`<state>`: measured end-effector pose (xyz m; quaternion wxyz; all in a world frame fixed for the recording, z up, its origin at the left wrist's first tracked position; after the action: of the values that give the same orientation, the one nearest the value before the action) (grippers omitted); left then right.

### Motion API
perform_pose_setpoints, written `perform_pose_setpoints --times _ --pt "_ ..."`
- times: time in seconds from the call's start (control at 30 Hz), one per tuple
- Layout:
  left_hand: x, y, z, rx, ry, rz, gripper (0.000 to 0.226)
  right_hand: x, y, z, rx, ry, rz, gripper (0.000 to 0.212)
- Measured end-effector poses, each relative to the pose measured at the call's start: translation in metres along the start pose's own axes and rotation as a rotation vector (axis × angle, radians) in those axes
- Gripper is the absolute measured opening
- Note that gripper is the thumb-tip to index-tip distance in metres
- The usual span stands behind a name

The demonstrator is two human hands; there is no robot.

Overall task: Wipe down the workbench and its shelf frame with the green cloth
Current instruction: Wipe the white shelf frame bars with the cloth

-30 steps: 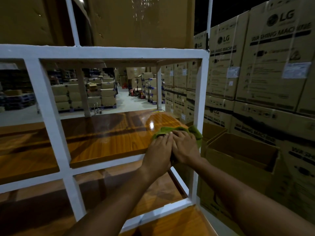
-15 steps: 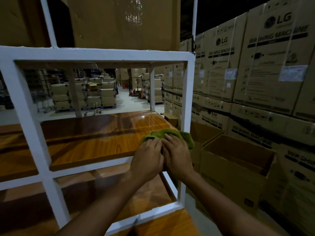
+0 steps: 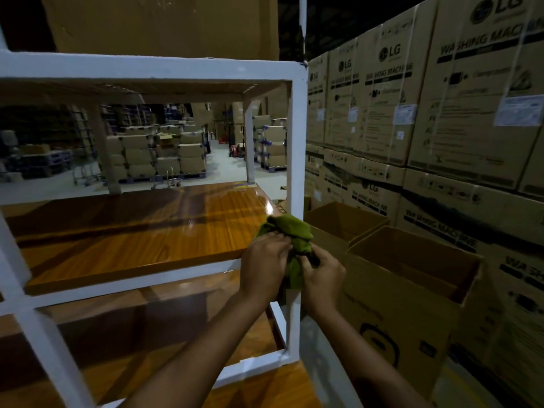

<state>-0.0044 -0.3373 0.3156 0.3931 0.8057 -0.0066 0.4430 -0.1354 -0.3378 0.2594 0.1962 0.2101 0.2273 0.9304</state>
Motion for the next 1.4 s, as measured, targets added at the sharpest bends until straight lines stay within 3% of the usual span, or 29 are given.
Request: perform_pose_setpoints --times 0.1,0.23,0.37,0.57,1.0,1.2,1.4 --pt "0.004 0.002 -0.002 0.020 -0.081 -0.131 0.017 0.002 0.012 0.002 -0.022 0.103 0.045 0.021" --pt "0.012 0.017 -0.005 0.265 -0.400 -0.326 0.013 0.019 0.037 0.036 0.054 0.205 0.078 0.025" --pt "0.018 0.030 -0.003 0.327 -0.533 -0.390 0.014 0.027 0.054 0.056 0.124 0.275 0.125 0.024" --pt "0.058 0.066 -0.023 0.286 -0.532 -0.483 0.014 0.026 0.080 0.091 0.192 0.300 0.011 0.024" --pt "0.133 0.137 -0.055 0.165 -0.535 -0.617 0.015 0.058 0.145 0.181 0.325 0.302 -0.059 0.017" --pt "0.129 0.136 -0.050 0.085 -0.535 -0.593 0.019 0.058 0.145 0.180 0.362 0.301 -0.026 0.017" --pt "0.094 0.108 -0.036 0.126 -0.463 -0.561 0.015 0.047 0.121 0.143 0.333 0.241 0.011 0.015"
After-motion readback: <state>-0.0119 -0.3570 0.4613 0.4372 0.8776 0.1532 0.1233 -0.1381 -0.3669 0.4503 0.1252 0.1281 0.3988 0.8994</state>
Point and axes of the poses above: each hand's wrist, its own y-axis towards the middle knuckle, its own x-axis out of the back of the hand, z = x × y, the point moved 7 cm from there along y, towards the middle knuckle, and after that the axes turned 15 degrees about z, right-handed, at the moved point
